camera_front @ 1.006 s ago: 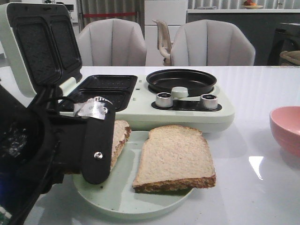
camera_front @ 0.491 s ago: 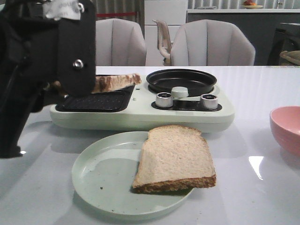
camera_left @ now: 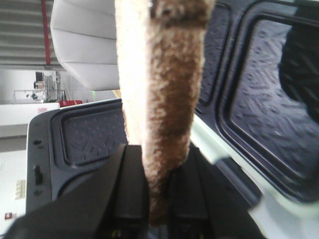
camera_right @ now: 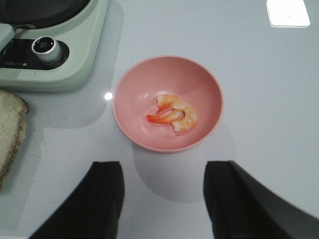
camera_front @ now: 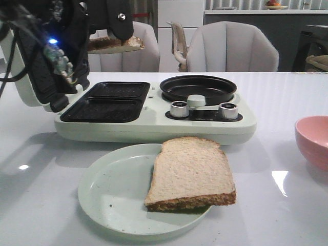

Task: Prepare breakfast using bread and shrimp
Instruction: 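Lower the held bread into the sandwich plate and release with left gripper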

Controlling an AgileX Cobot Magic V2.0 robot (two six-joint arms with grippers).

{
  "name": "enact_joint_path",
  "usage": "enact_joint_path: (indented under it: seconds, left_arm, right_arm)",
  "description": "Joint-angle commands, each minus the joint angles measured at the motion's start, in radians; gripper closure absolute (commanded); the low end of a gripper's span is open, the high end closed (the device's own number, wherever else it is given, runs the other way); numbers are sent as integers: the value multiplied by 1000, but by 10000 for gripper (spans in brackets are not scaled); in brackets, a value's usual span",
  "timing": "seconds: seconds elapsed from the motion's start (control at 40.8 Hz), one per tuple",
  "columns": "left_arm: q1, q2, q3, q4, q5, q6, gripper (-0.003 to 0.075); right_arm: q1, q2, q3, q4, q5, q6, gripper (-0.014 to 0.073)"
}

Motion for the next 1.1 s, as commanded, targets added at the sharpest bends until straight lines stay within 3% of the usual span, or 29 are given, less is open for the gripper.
enact_joint_path:
  seconds: [0.0,0.319,0.663,0.785,0.933,1.08]
  left_arm:
    - [49,46,-134,47,28,-13,619]
    - [160,288,-407,49,-60,-13,619]
    - [192,409,-485,49,-79,-11,608]
    - [193,420,-485,49,-79,-11,493]
    - [187,420,-485,49,-48,-11,297]
    - [177,404,-482,24,-34,-11,246]
  right_arm:
    - [0,8,-36,-10,-70,-3,118]
    - [0,8,-36,-10,-70,-3,118]
    - [0,8,-36,-10,-70,-3,118]
    - [0,8,-36,-10,-70,-3,118]
    - [0,8,-36,-10,-70,-3,118]
    - [0,8,-36,-10,-70,-3,118]
